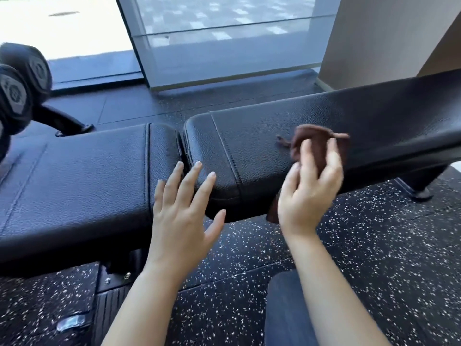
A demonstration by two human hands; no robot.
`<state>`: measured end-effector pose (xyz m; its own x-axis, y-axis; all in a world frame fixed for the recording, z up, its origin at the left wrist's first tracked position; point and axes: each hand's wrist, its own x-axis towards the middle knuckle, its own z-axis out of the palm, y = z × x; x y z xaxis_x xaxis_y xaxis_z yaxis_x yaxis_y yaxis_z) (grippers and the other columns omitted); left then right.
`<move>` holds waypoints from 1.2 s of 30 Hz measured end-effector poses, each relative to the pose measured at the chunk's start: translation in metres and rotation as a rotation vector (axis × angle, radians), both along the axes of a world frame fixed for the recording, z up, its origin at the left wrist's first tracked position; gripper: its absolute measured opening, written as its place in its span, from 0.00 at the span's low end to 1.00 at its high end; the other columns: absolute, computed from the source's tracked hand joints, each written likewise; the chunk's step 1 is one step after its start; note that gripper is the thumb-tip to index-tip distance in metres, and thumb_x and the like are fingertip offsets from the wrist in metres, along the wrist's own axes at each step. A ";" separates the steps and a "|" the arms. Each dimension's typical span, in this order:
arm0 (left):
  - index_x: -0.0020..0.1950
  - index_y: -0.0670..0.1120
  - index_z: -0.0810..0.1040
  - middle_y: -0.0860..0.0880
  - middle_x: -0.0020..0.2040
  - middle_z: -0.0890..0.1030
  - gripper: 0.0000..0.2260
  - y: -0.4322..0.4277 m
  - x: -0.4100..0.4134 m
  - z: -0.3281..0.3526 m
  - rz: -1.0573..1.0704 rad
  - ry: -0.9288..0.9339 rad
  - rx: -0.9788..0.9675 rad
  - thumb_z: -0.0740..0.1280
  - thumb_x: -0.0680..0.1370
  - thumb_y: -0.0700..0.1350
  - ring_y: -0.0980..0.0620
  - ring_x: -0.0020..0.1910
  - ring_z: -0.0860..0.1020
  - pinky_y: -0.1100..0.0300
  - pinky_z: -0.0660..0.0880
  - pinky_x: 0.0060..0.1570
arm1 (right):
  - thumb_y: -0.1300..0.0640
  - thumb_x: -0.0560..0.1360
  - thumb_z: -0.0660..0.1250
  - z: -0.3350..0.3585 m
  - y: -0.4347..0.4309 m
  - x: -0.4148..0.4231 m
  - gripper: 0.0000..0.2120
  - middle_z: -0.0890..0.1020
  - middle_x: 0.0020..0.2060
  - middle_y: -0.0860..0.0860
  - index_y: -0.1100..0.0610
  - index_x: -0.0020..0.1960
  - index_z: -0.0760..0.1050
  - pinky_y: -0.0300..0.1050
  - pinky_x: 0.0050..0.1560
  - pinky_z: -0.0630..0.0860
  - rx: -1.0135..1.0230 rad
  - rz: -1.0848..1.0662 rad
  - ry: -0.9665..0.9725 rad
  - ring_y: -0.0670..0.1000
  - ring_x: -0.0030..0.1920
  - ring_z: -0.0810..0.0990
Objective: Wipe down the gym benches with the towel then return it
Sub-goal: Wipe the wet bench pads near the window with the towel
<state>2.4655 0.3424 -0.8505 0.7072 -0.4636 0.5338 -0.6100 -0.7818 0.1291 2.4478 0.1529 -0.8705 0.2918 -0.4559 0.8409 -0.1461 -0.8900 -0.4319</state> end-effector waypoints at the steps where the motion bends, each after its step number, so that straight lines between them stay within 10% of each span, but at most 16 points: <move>1: 0.64 0.44 0.75 0.44 0.67 0.72 0.24 0.005 0.001 0.001 0.012 0.004 -0.009 0.61 0.72 0.54 0.43 0.69 0.61 0.42 0.57 0.66 | 0.66 0.75 0.62 0.002 0.003 0.003 0.14 0.72 0.60 0.70 0.64 0.59 0.77 0.59 0.59 0.70 0.035 -0.029 -0.014 0.68 0.57 0.74; 13: 0.64 0.43 0.75 0.43 0.67 0.72 0.23 0.024 0.001 0.006 0.071 0.042 -0.110 0.58 0.72 0.51 0.40 0.69 0.65 0.41 0.58 0.66 | 0.56 0.78 0.54 -0.014 0.070 0.006 0.17 0.69 0.64 0.60 0.55 0.62 0.75 0.55 0.58 0.68 -0.270 0.150 0.119 0.67 0.54 0.77; 22: 0.63 0.43 0.75 0.44 0.66 0.73 0.23 0.055 0.008 0.008 0.172 0.053 -0.167 0.57 0.72 0.51 0.40 0.69 0.65 0.39 0.57 0.65 | 0.61 0.76 0.57 0.006 0.108 0.012 0.15 0.76 0.60 0.63 0.58 0.58 0.79 0.55 0.52 0.73 -0.148 0.106 0.210 0.66 0.49 0.78; 29: 0.61 0.41 0.77 0.41 0.63 0.76 0.21 0.065 0.013 0.016 0.280 0.006 -0.169 0.59 0.73 0.48 0.36 0.66 0.69 0.32 0.59 0.61 | 0.61 0.76 0.60 0.053 0.124 0.019 0.16 0.73 0.63 0.61 0.57 0.62 0.76 0.55 0.57 0.72 -0.033 0.487 0.192 0.64 0.55 0.75; 36: 0.60 0.41 0.78 0.41 0.62 0.76 0.20 0.076 0.026 0.016 0.354 0.049 -0.151 0.66 0.70 0.45 0.35 0.65 0.69 0.31 0.58 0.61 | 0.47 0.79 0.53 0.052 0.136 0.069 0.24 0.52 0.75 0.54 0.46 0.74 0.54 0.57 0.70 0.55 -0.197 0.563 0.959 0.64 0.72 0.54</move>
